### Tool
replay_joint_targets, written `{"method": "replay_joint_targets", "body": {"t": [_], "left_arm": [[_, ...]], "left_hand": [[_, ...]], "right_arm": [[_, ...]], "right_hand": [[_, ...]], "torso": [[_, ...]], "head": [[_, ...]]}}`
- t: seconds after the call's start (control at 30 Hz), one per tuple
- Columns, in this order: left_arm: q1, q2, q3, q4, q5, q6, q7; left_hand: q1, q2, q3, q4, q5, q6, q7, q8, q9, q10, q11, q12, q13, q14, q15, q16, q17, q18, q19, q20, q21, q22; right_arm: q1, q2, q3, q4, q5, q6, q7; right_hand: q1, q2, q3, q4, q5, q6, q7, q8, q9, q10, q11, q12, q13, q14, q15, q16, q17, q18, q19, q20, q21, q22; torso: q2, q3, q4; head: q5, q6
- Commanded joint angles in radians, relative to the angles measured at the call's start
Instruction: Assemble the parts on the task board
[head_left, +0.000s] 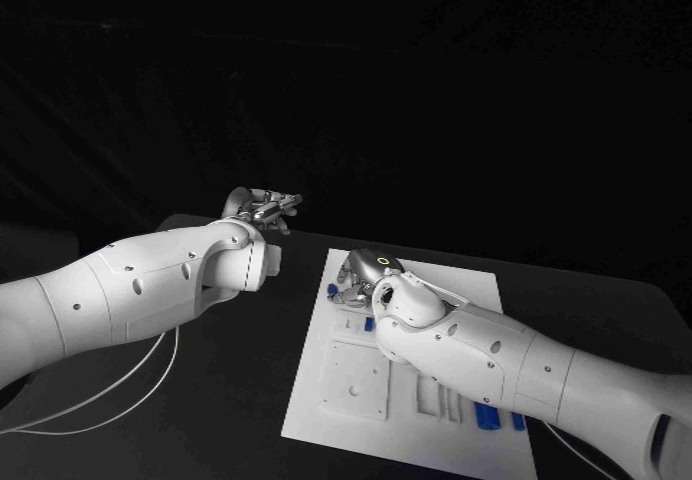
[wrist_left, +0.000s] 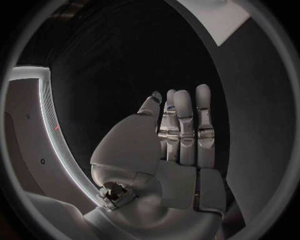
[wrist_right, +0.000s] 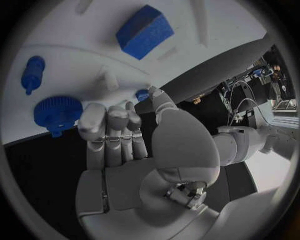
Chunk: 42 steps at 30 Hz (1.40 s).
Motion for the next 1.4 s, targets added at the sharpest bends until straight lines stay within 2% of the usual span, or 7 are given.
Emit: {"method": "replay_joint_targets", "body": {"t": [0.03, 0.67, 0.9, 0.97, 1.07, 1.27, 1.4], "left_arm": [[0.003, 0.002, 0.001, 0.003, 0.003, 0.015, 0.005], [0.003, 0.001, 0.001, 0.004, 0.003, 0.016, 0.002], [0.003, 0.002, 0.001, 0.004, 0.003, 0.017, 0.0], [0.003, 0.002, 0.001, 0.004, 0.003, 0.017, 0.0], [0.004, 0.003, 0.001, 0.003, 0.003, 0.019, -0.001], [0.004, 0.003, 0.0, 0.003, 0.003, 0.019, -0.002], [0.004, 0.003, 0.0, 0.004, 0.003, 0.021, -0.003]], "left_hand": [[0.01, 0.001, -0.001, -0.009, -0.008, -0.006, 0.001, 0.004, -0.001, -0.009, 0.001, -0.002, -0.001, 0.0, 0.004, -0.003, 0.001, 0.017, 0.007, 0.003, -0.006, 0.003], [0.013, 0.001, -0.001, -0.012, -0.008, -0.006, 0.001, 0.004, -0.001, -0.01, 0.001, -0.002, -0.001, 0.0, 0.004, -0.003, 0.002, 0.017, 0.008, 0.003, -0.008, 0.005], [0.012, 0.003, -0.002, -0.014, -0.008, -0.007, 0.002, 0.004, -0.001, -0.011, 0.001, -0.002, -0.001, 0.0, 0.004, -0.003, 0.002, 0.018, 0.01, 0.003, -0.011, 0.009], [0.011, 0.004, -0.002, -0.013, -0.008, -0.007, 0.002, 0.004, -0.001, -0.011, 0.001, -0.002, -0.001, 0.0, 0.004, -0.003, 0.002, 0.018, 0.01, 0.003, -0.011, 0.009], [0.011, 0.004, -0.002, -0.013, -0.008, -0.007, 0.002, 0.004, -0.001, -0.011, 0.001, -0.002, -0.001, 0.0, 0.004, -0.003, 0.002, 0.018, 0.01, 0.003, -0.011, 0.009], [0.011, 0.004, -0.002, -0.013, -0.008, -0.007, 0.002, 0.004, -0.001, -0.011, 0.001, -0.002, -0.001, 0.0, 0.004, -0.003, 0.002, 0.018, 0.01, 0.003, -0.011, 0.009], [0.011, 0.004, -0.002, -0.013, -0.008, -0.007, 0.002, 0.004, -0.001, -0.011, 0.001, -0.002, -0.001, 0.0, 0.004, -0.003, 0.002, 0.018, 0.01, 0.003, -0.011, 0.009]], "right_arm": [[-0.003, 0.003, 0.0, -0.001, -0.025, -0.011, -0.018], [-0.011, 0.012, 0.0, -0.002, -0.022, 0.009, -0.023], [-0.013, 0.016, 0.0, -0.011, -0.024, 0.006, -0.021], [-0.014, 0.019, 0.0, -0.016, -0.025, 0.006, -0.021], [-0.015, 0.024, 0.0, -0.023, -0.026, 0.008, -0.021], [-0.016, 0.026, 0.0, -0.028, -0.027, 0.013, -0.02], [-0.017, 0.026, 0.0, -0.03, -0.027, 0.014, -0.018]], "right_hand": [[-0.004, -0.009, -0.004, 0.011, -0.004, 0.007, -0.004, 0.002, 0.003, 0.005, -0.005, -0.004, -0.001, 0.004, -0.006, -0.003, 0.001, -0.001, 0.058, -0.009, -0.004, 0.116], [0.009, -0.011, -0.041, 0.048, -0.026, 0.039, -0.015, 0.002, 0.044, 0.005, -0.011, -0.006, -0.002, 0.004, -0.01, -0.003, 0.004, -0.005, 0.058, -0.013, -0.002, 0.117], [0.042, 0.026, 0.143, -0.008, -0.152, 0.052, -0.02, 0.001, 0.048, 0.006, -0.017, -0.005, 0.0, 0.005, -0.014, -0.002, 0.007, -0.008, 0.058, -0.017, 0.002, 0.118], [0.013, 0.03, 0.263, -0.025, -0.21, 0.056, -0.023, 0.001, 0.042, 0.005, -0.018, -0.004, 0.003, 0.005, -0.016, -0.003, 0.007, -0.01, 0.058, -0.019, 0.001, 0.118], [-0.055, 0.016, 0.353, -0.086, -0.185, 0.059, -0.023, 0.002, 0.043, 0.006, -0.019, -0.003, 0.005, 0.005, -0.016, -0.002, 0.007, -0.01, 0.058, -0.02, 0.002, 0.117], [-0.048, 0.024, 0.376, -0.121, -0.12, 0.059, -0.019, 0.002, 0.043, 0.002, -0.019, -0.005, 0.006, 0.004, -0.016, -0.003, 0.007, -0.011, 0.057, -0.02, 0.003, 0.118], [-0.053, 0.024, 0.403, -0.145, -0.017, 0.055, -0.014, 0.002, 0.042, -0.002, -0.018, -0.007, 0.006, 0.003, -0.016, -0.004, 0.007, -0.011, 0.057, -0.02, 0.002, 0.118]], "torso": [[0.0, -0.0011, 0.001], [0.0, -0.0013, 0.0003], [0.0, -0.0016, -0.0008], [0.0, -0.0015, -0.001], [0.0, -0.0011, 0.0003], [-0.002, -0.0019, -0.0014], [-0.001, -0.0015, -0.0023]], "head": [[0.002, -0.002], [0.006, -0.008], [0.008, -0.008], [0.009, -0.007], [0.01, -0.007], [0.011, -0.009], [0.01, -0.009]]}}
